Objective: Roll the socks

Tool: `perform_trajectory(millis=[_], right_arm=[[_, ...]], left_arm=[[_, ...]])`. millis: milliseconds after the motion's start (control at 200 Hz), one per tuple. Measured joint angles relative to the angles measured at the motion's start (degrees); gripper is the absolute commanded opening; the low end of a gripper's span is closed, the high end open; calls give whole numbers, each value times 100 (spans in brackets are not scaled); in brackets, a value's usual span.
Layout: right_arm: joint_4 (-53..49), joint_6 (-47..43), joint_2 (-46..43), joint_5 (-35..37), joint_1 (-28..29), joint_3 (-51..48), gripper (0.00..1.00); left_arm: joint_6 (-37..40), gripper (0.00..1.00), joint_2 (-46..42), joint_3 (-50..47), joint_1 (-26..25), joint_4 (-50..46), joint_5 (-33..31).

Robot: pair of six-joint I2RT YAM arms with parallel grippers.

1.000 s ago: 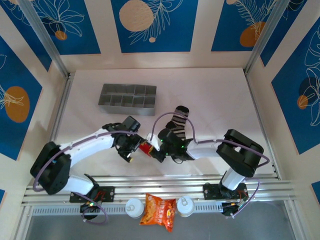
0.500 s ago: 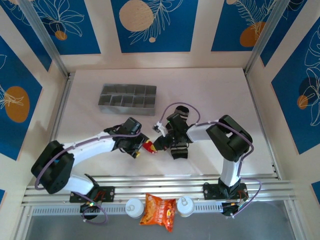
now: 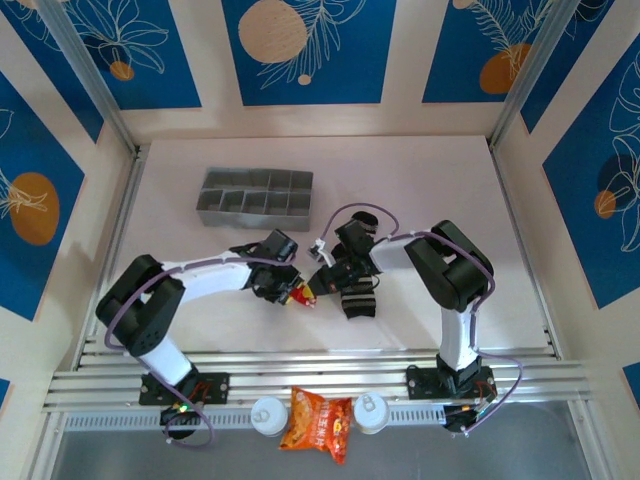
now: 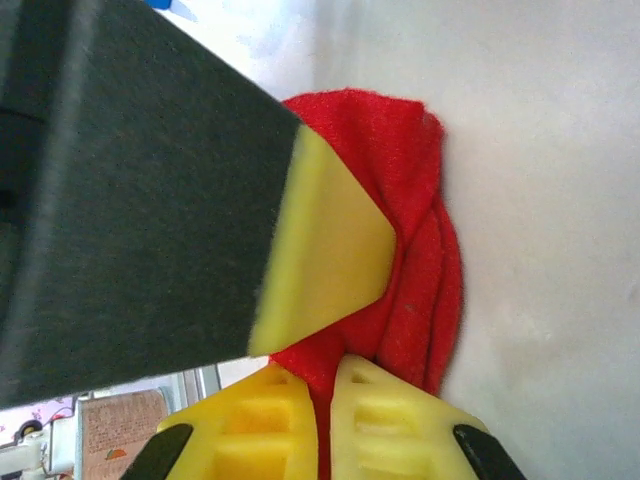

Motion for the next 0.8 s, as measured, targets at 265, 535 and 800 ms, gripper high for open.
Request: perform_trajectory(millis=[265, 535, 800], right_arm=[[85, -125, -831, 1008, 162, -533, 42], [1108, -1099, -2533, 3305, 1552, -1982, 63], [1637, -1672, -2326, 4999, 2422, -2020, 67]], left_arm=[[0, 0, 411, 699, 2, -868, 157], [79, 0, 389, 894, 61, -1978, 219], [321, 0, 520, 1058, 225, -2743, 323]])
